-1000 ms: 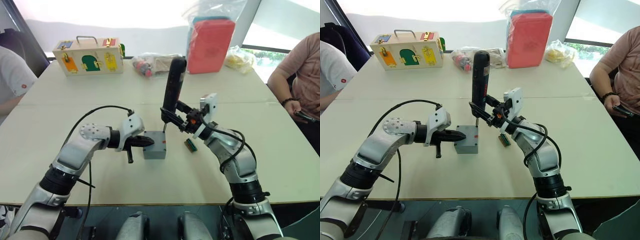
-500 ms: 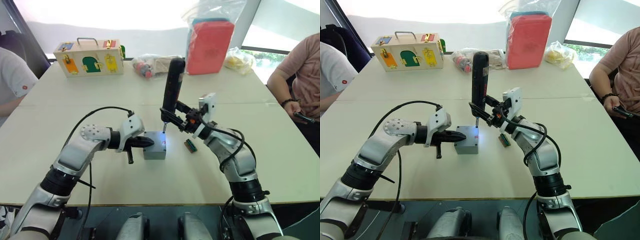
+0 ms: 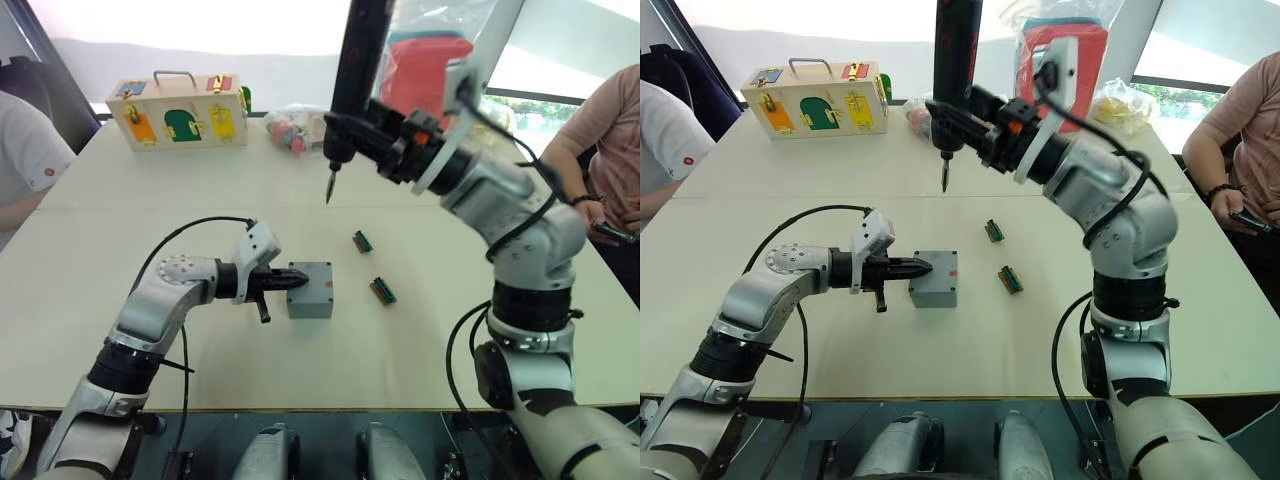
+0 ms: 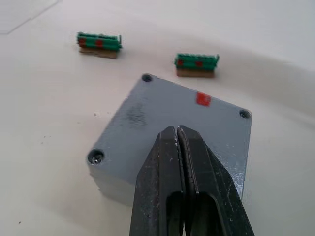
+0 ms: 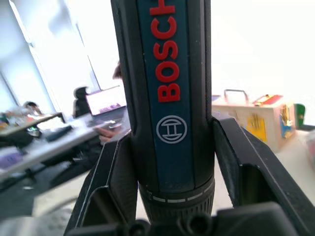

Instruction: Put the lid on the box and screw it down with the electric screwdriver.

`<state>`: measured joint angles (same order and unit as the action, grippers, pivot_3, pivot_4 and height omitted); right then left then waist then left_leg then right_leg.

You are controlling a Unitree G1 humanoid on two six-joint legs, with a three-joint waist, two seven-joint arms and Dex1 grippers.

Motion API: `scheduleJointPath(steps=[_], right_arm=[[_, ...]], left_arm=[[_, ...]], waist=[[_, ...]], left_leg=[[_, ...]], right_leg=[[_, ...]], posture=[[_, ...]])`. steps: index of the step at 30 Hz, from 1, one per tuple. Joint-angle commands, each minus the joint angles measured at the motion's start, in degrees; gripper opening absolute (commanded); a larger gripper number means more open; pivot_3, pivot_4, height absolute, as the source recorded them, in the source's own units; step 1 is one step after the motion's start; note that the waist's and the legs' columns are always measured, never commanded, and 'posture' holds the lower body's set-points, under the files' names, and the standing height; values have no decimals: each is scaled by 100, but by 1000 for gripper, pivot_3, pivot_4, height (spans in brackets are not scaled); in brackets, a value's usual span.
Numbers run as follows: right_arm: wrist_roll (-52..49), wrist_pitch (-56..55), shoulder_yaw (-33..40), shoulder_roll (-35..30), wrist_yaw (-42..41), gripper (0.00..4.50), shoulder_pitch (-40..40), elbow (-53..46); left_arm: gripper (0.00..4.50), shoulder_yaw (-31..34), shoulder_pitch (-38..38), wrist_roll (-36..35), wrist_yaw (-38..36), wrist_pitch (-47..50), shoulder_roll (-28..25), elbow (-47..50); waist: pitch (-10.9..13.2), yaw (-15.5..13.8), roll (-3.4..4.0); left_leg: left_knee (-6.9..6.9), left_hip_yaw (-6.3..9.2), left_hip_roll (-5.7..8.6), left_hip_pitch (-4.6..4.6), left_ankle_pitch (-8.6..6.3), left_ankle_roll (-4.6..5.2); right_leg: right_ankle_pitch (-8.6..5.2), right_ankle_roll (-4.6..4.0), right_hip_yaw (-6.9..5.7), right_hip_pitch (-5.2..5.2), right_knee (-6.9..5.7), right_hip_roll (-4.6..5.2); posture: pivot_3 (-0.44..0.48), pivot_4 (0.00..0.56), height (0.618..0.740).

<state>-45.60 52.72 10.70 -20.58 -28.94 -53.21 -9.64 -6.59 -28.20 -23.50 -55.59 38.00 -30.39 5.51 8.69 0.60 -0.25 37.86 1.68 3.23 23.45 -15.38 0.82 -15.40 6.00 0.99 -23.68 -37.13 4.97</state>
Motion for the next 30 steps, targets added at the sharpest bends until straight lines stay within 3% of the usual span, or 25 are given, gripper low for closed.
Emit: scheduleJointPath(steps=[1,5,7,10,18,27,29,30], right_arm=[[-806,1798,772,-811,301,1831,-435,779],[-459,3227,80,-2327,-42,1831,-344,1360],[-195,3837,-265,-2720,78,1831,-341,1820],[-220,3978,-858,-3127,-168,1831,-209,2426],[598,3776,-1527,-2934,-260,1831,-155,3466],[1348,3454,-2013,-2784,-554,1831,-330,3901],[1462,3341,-2126,-2798,-699,2836,-296,3858],[1521,3280,-2166,-2814,-737,3073,-258,3799]], left_arm=[[0,386,-128,-447,-82,290,-204,500],[0,152,-60,-654,-686,510,-883,1224],[0,-84,-8,-534,-878,433,-1168,1448],[0,-397,85,-360,-992,177,-1298,1634],[0,-548,170,-387,-603,233,-869,1738],[0,-465,430,-508,-373,471,-947,2106],[0,-431,428,-514,-340,490,-988,2103],[0,-396,426,-502,-329,498,-1040,2089]], waist=[[3,-19,-3],[12,-22,9],[12,5,9],[20,60,21],[34,14,34],[34,6,34],[34,10,33],[34,11,33]], left_leg=[[2,-1,2,1,-1,2],[0,-3,9,43,-8,12],[6,-6,10,94,-5,8],[5,-20,9,94,-3,5],[16,-26,3,95,-4,12],[25,-24,5,94,-5,13],[27,-24,5,92,-5,13],[27,-24,5,92,-5,13]], right_leg=[[0,0,-1,1,0,4],[0,-1,-2,-32,16,17],[1,-1,-1,-80,14,17],[1,-1,11,-85,20,18],[1,1,10,-86,5,8],[2,2,8,-82,3,5],[2,2,7,-79,3,5],[2,2,7,-79,3,4]], posture=[[0,150,738],[0,150,738],[0,150,738],[0,150,738],[0,150,738],[0,150,738],[0,150,738],[0,150,738]])
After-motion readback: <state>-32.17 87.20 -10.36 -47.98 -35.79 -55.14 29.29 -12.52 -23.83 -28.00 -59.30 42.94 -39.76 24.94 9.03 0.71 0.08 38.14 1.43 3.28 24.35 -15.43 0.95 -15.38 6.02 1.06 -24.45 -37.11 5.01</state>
